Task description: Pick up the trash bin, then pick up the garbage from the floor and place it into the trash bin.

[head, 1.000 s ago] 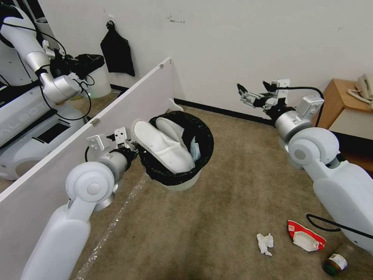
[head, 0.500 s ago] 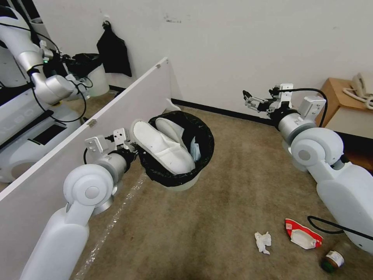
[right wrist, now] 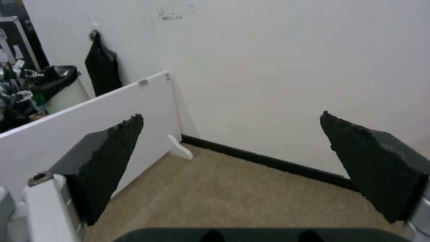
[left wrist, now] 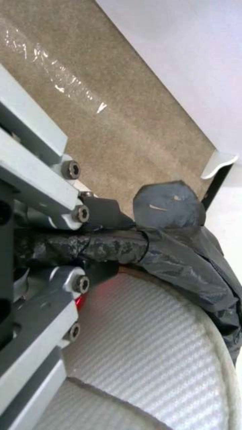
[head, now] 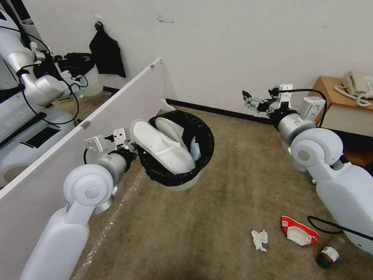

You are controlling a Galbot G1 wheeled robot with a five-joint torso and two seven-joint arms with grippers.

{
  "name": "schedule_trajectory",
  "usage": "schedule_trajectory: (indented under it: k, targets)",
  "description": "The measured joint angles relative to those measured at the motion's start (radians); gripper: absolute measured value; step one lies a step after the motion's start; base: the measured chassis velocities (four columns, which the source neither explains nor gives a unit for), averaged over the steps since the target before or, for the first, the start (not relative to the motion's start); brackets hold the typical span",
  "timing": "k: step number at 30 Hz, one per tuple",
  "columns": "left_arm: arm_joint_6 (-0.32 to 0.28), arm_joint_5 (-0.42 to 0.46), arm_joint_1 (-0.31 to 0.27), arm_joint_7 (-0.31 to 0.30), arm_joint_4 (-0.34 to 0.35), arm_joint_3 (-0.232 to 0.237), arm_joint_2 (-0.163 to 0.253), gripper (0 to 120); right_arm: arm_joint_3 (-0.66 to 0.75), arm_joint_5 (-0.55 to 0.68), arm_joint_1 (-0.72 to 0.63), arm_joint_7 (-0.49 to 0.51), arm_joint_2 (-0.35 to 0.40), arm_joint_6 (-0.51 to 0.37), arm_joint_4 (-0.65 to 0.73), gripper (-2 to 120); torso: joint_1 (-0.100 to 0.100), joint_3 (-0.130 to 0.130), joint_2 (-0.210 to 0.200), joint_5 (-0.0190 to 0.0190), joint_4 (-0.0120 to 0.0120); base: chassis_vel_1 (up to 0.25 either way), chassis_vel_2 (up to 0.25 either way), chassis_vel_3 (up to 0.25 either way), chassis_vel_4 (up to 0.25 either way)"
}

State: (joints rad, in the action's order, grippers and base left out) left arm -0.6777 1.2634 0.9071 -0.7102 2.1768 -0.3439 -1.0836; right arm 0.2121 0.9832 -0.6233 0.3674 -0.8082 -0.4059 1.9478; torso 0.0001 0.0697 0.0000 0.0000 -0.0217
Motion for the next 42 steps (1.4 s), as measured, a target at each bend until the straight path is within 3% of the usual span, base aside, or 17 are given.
schedule_trajectory:
  k: [13, 19, 39, 42]
  targets:
    - [-0.001, 0.004, 0.002, -0.008, 0.001, 0.000, 0.001, 4, -0.006, -0.010, 0.003, -0.016, -0.005, 0.005, -0.009, 100, 0.000, 0.000, 0.000, 0.0000, -0.0007, -0.009, -0.016, -0.011, -0.017]
    - [-0.001, 0.004, -0.001, -0.010, 0.001, 0.000, 0.001, 4, -0.010, -0.012, 0.009, -0.023, -0.005, 0.006, -0.014, 100, 0.000, 0.000, 0.000, -0.0001, 0.0005, 0.000, 0.000, 0.000, 0.000]
    - [-0.004, 0.007, -0.008, -0.011, -0.015, 0.002, -0.002, 4, -0.018, -0.031, 0.010, -0.054, -0.013, 0.022, -0.035, 100, 0.000, 0.000, 0.000, 0.0000, -0.0008, -0.015, -0.013, -0.017, -0.016]
    - [-0.004, 0.007, -0.008, -0.011, -0.016, 0.001, -0.002, 4, -0.019, -0.032, 0.010, -0.058, -0.014, 0.023, -0.037, 100, 0.000, 0.000, 0.000, 0.0000, 0.0002, 0.000, 0.000, 0.000, 0.000]
